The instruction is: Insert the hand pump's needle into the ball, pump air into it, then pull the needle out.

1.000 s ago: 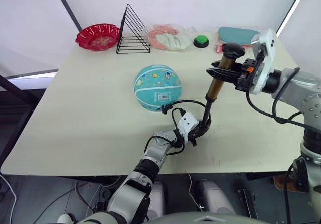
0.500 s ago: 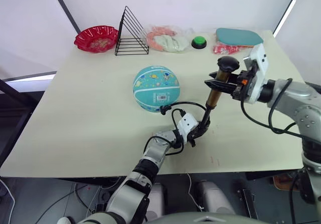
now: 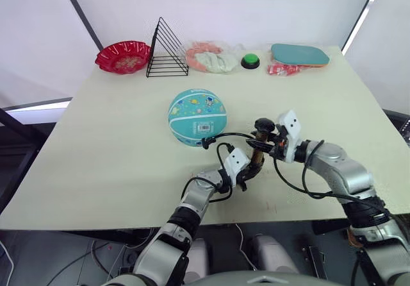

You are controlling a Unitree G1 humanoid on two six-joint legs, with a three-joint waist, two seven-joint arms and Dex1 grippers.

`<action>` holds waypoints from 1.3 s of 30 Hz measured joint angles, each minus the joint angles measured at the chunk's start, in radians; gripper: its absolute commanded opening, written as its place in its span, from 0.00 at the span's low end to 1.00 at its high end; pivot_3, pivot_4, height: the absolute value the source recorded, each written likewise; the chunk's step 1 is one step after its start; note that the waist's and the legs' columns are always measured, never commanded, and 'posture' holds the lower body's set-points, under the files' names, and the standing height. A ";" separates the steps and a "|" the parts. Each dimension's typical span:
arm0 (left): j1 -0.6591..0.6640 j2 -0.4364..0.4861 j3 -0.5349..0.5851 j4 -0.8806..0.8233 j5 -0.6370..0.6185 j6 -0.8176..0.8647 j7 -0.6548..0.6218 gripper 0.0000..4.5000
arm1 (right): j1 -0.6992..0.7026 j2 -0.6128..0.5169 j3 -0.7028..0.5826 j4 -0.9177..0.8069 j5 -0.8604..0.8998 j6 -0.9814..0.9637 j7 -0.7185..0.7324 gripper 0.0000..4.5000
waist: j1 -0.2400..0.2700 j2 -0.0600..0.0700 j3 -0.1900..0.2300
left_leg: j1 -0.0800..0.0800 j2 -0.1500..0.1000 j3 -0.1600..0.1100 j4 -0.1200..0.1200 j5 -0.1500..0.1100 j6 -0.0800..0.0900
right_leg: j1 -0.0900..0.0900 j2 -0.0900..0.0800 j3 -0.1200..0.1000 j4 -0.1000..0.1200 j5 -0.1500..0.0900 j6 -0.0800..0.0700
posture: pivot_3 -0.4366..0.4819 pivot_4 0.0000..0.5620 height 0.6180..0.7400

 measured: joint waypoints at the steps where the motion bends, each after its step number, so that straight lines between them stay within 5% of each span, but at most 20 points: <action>1: 0.002 0.000 0.000 -0.003 0.000 0.003 0.000 0.23 | 0.000 0.002 0.000 0.000 -0.007 -0.001 0.005 0.24 | 0.000 0.000 0.000 | 0.000 0.000 0.000 0.000 0.000 0.000 | 0.000 0.000 0.000 0.000 0.000 0.000 | 0.48 0.27 1.00; 13: -0.002 -0.010 -0.006 -0.008 -0.002 0.000 -0.016 0.23 | -0.010 -0.038 -0.067 -0.101 0.031 0.127 0.013 0.24 | 0.010 0.003 0.008 | -0.004 -0.001 0.000 0.000 0.000 0.000 | -0.003 -0.002 -0.001 -0.001 0.000 0.000 | 0.48 0.27 1.00; 26: -0.014 -0.012 -0.011 -0.008 -0.013 -0.015 -0.025 0.23 | -0.216 -0.169 -0.328 -0.286 0.349 0.499 -0.068 0.24 | 0.015 0.005 0.022 | -0.009 -0.003 -0.001 0.001 0.000 0.000 | -0.006 -0.004 -0.002 -0.001 0.001 0.001 | 0.48 0.27 1.00; 39: -0.016 -0.010 -0.012 -0.005 -0.014 -0.015 -0.022 0.23 | -0.225 -0.205 -0.326 -0.299 0.375 0.470 -0.080 0.24 | 0.013 0.005 0.023 | -0.008 -0.003 -0.001 0.001 0.000 0.000 | -0.005 -0.004 -0.001 0.000 0.001 0.001 | 0.48 0.27 1.00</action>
